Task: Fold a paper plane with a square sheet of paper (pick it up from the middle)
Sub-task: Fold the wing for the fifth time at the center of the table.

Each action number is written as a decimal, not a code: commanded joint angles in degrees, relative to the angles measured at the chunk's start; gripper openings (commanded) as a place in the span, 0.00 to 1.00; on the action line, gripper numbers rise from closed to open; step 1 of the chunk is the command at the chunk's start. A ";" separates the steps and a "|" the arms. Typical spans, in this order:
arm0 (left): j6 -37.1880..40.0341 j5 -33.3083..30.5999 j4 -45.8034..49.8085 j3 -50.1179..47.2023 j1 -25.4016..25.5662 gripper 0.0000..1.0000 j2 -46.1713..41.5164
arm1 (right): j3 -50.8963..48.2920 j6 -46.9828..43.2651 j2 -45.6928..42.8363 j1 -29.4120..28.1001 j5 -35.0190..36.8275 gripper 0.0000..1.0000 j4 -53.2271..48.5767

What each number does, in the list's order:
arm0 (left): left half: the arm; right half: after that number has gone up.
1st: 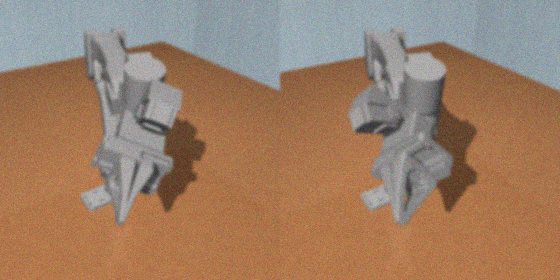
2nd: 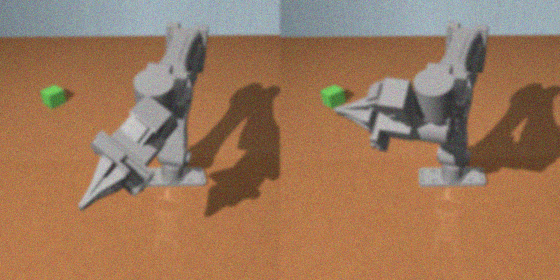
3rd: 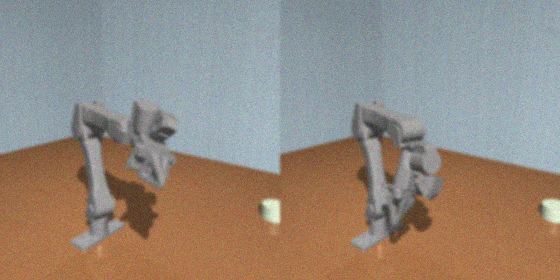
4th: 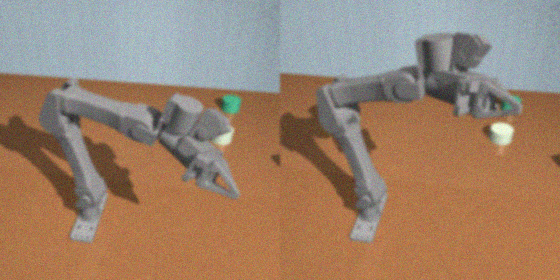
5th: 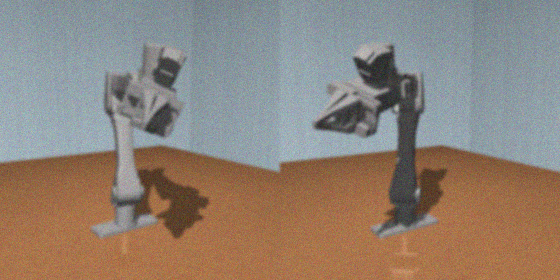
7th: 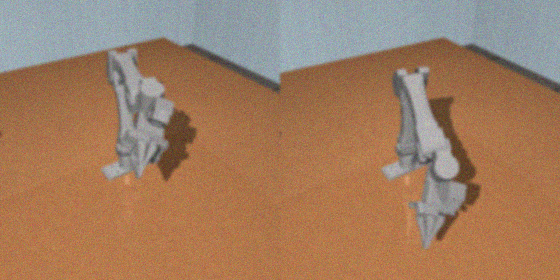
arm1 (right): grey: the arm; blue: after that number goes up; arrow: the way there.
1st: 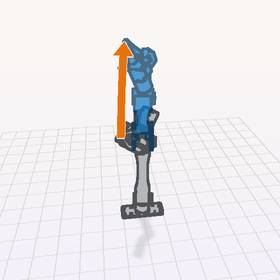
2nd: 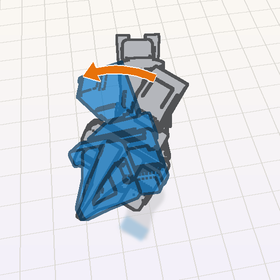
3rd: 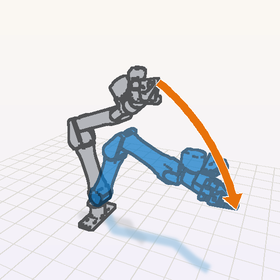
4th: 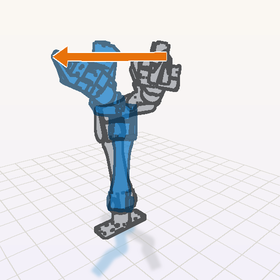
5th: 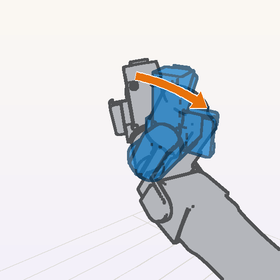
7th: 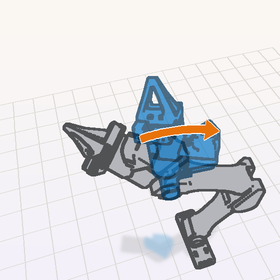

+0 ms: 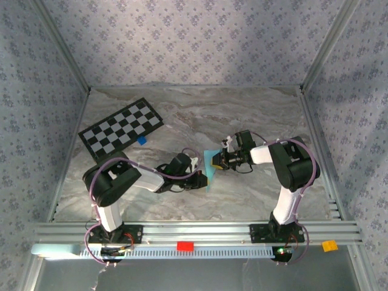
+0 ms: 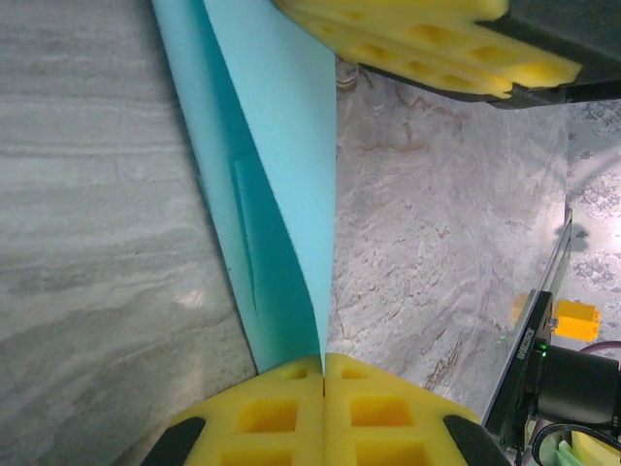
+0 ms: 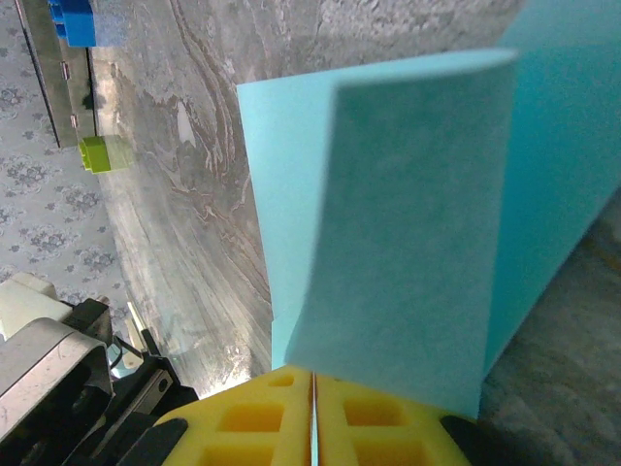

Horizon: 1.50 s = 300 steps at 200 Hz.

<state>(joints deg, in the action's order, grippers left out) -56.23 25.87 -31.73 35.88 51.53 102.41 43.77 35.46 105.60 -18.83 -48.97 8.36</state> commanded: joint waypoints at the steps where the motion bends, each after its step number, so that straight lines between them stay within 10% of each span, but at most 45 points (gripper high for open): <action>1: 1.65 3.69 6.80 -1.34 1.29 0.00 -0.63 | -0.89 -1.53 4.08 -0.04 7.39 0.11 -4.01; 300: 7.79 4.98 20.10 0.07 3.76 0.02 -2.48 | -0.07 -2.84 4.79 -0.17 8.10 0.11 -6.38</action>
<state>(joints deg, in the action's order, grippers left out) -49.34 26.76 -20.53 38.39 53.43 100.16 44.64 33.98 106.08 -18.72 -49.54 6.66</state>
